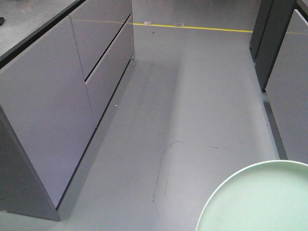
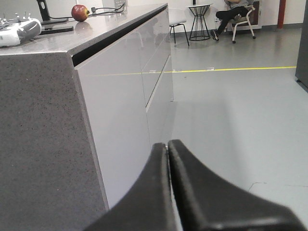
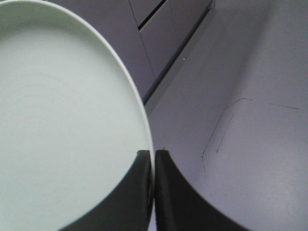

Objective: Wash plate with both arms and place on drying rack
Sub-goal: 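Carry the plate in the right gripper down the aisle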

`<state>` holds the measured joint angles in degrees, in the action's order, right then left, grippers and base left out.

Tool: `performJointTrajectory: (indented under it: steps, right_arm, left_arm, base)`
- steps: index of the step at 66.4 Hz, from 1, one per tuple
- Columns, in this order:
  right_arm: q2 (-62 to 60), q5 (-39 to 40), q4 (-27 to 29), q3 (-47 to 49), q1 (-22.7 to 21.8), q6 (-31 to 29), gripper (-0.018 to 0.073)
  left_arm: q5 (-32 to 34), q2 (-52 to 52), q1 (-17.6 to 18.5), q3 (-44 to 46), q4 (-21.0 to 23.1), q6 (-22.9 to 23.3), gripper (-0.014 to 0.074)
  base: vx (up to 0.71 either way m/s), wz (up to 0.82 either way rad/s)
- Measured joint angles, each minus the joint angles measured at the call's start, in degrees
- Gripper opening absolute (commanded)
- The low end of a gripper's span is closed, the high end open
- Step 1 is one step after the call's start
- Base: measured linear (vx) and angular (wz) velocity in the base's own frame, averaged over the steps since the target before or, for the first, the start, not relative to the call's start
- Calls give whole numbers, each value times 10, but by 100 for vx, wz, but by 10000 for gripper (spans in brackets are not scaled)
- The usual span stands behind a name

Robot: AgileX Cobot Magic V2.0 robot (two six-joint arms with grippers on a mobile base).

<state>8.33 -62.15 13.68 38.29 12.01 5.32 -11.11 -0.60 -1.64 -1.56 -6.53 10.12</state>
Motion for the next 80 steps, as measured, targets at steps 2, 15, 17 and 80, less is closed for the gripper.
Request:
performJointTrajectory:
  steps: [2,15,17,80]
  right_arm:
    - [0,0,0,0,0,0,-1]
    - [0,-1,0,0,0,0,-1]
    - [0,-1,0,0,0,0,-1]
    - [0,-1,0,0,0,0,-1]
  left_arm:
    - [0,0,0,0,0,0,-6]
    - [0,0,0,0,0,0,-6]
    - [0,0,0,0,0,0,-6]
    - [0,0,0,0,0,0,-6]
  base:
    - [19,4]
    - [20,2]
    - [21,0]
    - [21,-3]
